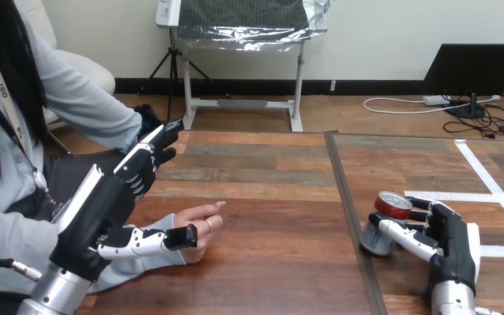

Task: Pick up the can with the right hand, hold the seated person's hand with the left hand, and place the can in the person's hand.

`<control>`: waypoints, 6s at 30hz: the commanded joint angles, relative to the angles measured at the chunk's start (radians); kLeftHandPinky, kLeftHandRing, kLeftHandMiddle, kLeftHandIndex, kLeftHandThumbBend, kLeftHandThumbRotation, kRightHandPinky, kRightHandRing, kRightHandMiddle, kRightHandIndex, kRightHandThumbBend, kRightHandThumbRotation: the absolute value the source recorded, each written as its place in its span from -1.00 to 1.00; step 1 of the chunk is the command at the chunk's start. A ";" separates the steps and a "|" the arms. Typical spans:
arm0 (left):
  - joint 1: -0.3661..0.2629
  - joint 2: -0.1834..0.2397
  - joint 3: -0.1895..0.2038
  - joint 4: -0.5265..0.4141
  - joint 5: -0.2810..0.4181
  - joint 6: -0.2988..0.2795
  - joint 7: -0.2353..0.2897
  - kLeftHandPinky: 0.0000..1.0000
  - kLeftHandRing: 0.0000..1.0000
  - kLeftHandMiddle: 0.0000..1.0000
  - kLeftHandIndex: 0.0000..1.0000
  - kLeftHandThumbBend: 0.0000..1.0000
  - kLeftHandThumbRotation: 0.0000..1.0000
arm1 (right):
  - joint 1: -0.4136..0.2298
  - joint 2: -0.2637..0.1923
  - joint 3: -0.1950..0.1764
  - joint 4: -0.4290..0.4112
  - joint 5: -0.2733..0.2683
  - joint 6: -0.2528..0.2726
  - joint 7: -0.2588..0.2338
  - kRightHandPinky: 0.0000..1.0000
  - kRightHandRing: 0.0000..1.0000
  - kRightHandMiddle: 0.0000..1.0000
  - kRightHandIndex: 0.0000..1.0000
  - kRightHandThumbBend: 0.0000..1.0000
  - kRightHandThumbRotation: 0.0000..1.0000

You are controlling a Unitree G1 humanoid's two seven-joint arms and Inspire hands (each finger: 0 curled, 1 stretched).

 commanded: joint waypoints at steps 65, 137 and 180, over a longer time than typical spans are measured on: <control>-0.118 0.149 -0.014 -0.011 0.586 0.030 0.479 0.73 0.88 0.86 0.88 1.00 -0.32 | -0.137 -0.069 0.031 -0.071 -0.051 -0.042 0.016 -0.31 -0.19 -0.05 0.06 0.53 -1.00; -0.455 0.303 -0.308 0.293 0.851 0.180 0.549 0.65 0.81 0.81 0.81 1.00 -0.29 | -0.208 -0.089 0.055 -0.114 -0.064 -0.119 0.074 -0.36 -0.26 -0.11 0.03 0.47 -1.00; -0.595 0.341 -0.464 0.522 0.952 0.202 0.558 0.64 0.79 0.76 0.78 1.00 -0.27 | -0.195 -0.087 0.037 -0.164 -0.010 -0.143 0.149 -0.39 -0.29 -0.14 -0.01 0.44 -1.00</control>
